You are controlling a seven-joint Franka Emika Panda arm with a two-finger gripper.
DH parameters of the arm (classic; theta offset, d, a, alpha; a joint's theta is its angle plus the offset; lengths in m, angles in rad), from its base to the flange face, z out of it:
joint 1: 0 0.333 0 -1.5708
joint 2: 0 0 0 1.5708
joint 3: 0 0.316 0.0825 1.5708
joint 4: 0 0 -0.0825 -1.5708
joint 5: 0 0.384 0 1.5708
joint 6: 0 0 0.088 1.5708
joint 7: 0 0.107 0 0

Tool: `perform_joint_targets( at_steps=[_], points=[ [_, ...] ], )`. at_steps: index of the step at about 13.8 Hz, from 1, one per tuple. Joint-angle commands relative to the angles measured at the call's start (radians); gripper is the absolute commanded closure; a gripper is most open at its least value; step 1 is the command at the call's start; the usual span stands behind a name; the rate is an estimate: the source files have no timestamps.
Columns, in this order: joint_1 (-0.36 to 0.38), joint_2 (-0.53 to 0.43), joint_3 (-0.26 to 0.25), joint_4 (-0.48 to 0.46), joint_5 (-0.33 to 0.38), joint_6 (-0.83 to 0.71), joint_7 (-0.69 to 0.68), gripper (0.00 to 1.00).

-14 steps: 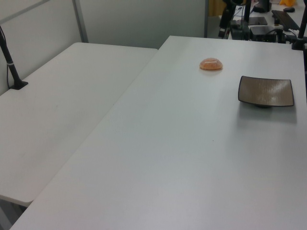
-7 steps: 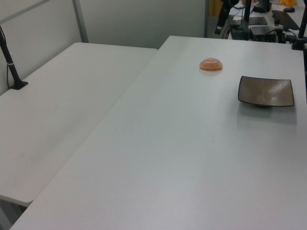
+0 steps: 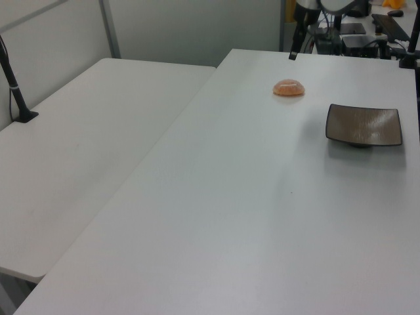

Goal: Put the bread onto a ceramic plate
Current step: 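Lower the open gripper over the orange bread roll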

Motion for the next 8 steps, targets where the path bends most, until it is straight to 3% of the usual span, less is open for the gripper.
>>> perform_joint_targets(
  at_steps=[1, 5, 8],
  points=[
    [-0.043, 0.104, -0.013, 0.017, -0.016, 0.126, -0.041, 0.0],
    [-0.094, 0.216, -0.013, 0.02, -0.016, 0.292, -0.055, 0.0],
    [-0.111, 0.313, -0.013, 0.105, -0.014, 0.315, -0.053, 0.0]
  ],
)
